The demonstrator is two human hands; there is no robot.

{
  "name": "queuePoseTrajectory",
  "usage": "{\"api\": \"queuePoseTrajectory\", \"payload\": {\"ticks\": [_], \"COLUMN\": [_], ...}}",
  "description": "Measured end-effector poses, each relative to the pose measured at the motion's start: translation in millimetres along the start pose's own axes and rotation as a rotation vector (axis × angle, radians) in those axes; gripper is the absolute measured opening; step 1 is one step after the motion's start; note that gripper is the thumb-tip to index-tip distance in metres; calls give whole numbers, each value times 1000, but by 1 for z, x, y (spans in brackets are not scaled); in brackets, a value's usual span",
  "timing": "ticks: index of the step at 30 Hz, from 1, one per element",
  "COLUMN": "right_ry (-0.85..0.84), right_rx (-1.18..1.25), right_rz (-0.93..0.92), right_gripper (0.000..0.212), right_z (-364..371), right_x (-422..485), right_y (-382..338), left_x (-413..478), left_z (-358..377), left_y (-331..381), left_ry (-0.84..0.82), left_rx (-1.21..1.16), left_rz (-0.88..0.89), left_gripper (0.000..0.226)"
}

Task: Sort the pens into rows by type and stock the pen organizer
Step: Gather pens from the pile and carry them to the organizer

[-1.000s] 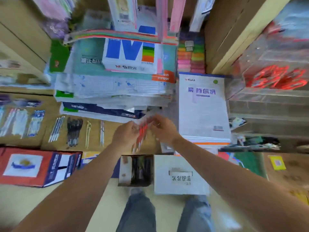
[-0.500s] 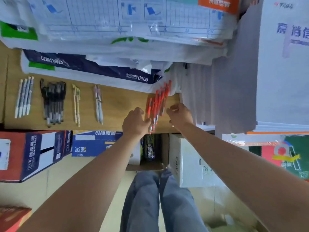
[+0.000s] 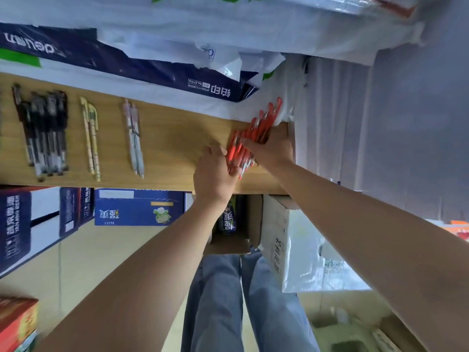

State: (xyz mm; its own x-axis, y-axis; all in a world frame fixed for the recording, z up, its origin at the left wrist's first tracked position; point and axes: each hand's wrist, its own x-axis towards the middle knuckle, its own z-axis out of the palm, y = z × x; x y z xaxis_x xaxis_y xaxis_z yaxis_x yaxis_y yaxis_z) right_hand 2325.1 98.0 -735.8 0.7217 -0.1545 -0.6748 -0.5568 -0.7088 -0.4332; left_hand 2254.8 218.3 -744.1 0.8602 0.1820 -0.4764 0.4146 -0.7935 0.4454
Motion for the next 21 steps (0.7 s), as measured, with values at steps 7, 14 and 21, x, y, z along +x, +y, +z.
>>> {"api": "queuePoseTrajectory", "payload": {"ticks": [7, 14, 21], "right_ry": [18, 79, 92], "right_rx": [40, -34, -94], "right_rz": [-29, -33, -77], "right_gripper": [28, 39, 59], "right_z": [4, 9, 13], "right_x": [-2, -1, -4], "right_y": [13, 16, 16], "left_x": [2, 3, 10], "left_z": [-1, -3, -10], "left_y": [0, 3, 2], "left_ry": [16, 37, 7], "left_rx": [85, 162, 308], "left_rz": [11, -8, 4], "left_gripper": [60, 48, 36]}}
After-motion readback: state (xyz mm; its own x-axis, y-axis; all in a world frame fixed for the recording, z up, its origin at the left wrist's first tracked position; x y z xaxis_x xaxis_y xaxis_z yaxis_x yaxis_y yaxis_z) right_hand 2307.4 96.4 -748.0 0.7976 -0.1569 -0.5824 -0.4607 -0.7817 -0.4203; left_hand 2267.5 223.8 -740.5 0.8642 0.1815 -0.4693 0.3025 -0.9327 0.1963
